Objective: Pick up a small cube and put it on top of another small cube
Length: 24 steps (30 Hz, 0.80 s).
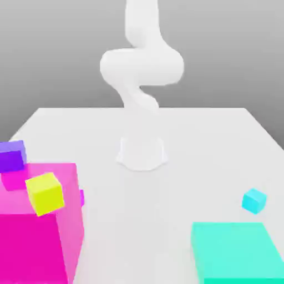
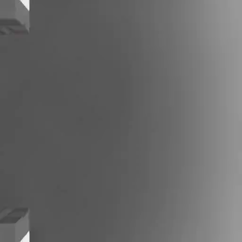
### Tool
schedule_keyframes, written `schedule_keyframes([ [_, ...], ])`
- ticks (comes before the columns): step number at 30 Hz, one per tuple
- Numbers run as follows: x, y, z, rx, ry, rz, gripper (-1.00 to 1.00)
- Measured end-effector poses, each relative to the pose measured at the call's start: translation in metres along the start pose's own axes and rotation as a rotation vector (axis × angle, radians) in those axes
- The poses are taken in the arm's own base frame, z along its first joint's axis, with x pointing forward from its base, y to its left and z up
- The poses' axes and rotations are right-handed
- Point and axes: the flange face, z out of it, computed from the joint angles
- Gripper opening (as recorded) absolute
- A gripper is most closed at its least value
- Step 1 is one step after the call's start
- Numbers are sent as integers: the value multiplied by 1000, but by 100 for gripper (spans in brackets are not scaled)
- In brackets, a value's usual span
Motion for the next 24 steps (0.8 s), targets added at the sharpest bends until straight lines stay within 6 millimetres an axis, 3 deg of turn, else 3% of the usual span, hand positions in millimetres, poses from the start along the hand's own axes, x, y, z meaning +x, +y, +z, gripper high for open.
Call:
schedule_keyframes([
  [6,8,57,72,-168,-166,-191,0],
  [13,-1,137,145,-321,-440,-429,0],
  [19,-24,209,192,-382,-721,-616,0],
  [24,-50,269,218,-376,-979,-751,0],
])
